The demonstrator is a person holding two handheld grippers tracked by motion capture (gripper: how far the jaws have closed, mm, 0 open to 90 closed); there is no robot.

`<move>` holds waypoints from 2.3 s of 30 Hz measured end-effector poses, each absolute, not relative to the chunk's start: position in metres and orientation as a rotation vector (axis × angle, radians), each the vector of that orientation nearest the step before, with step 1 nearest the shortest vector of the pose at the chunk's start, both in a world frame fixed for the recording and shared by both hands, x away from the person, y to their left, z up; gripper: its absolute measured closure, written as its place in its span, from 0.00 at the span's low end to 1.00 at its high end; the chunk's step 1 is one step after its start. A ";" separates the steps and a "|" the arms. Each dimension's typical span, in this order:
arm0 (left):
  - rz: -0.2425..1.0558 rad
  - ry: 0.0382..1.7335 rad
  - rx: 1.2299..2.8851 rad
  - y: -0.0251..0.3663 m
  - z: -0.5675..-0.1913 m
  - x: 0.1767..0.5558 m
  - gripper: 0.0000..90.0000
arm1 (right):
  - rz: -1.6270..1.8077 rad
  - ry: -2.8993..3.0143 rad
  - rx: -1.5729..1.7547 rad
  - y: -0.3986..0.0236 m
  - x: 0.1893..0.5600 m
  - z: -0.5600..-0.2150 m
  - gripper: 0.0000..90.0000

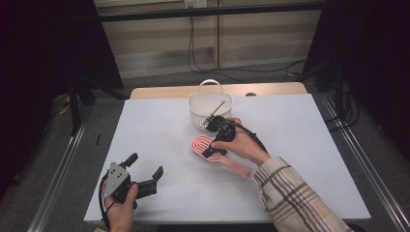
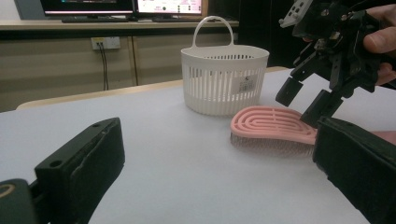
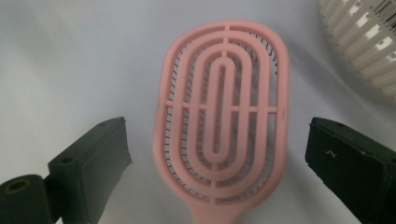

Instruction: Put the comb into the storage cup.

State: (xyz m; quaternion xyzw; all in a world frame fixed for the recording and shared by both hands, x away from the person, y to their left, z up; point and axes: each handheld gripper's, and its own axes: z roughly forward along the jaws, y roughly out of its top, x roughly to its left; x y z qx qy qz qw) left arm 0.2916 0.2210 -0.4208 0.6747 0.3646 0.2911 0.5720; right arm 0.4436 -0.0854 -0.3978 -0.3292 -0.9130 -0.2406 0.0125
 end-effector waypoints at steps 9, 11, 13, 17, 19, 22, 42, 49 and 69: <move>0.680 0.854 1.579 0.221 -0.421 0.291 0.02 | -0.706 -2.875 -1.009 -0.073 0.444 -0.398 0.07; 0.681 0.855 1.575 0.221 -0.421 0.291 0.02 | -0.685 -2.882 -1.000 -0.070 0.445 -0.400 0.07; 0.681 0.855 1.576 0.221 -0.421 0.291 0.02 | -0.666 -2.886 -1.013 -0.069 0.446 -0.402 0.07; 0.680 0.854 1.578 0.221 -0.421 0.291 0.02 | -0.634 -2.880 -1.034 -0.067 0.448 -0.406 0.07; 0.680 0.855 1.577 0.221 -0.421 0.291 0.02 | -0.613 -2.886 -1.032 -0.066 0.449 -0.408 0.07; 0.680 0.854 1.577 0.221 -0.421 0.291 0.02 | -0.605 -2.885 -1.034 -0.065 0.450 -0.410 0.07; 0.688 0.857 1.579 0.222 -0.420 0.291 0.02 | -0.493 -2.920 -1.061 -0.055 0.452 -0.421 0.08; 0.691 0.851 1.583 0.222 -0.420 0.292 0.02 | -0.458 -2.933 -1.077 -0.051 0.452 -0.425 0.08; 0.693 0.854 1.582 0.223 -0.420 0.292 0.02 | -0.419 -2.919 -1.088 -0.046 0.454 -0.427 0.22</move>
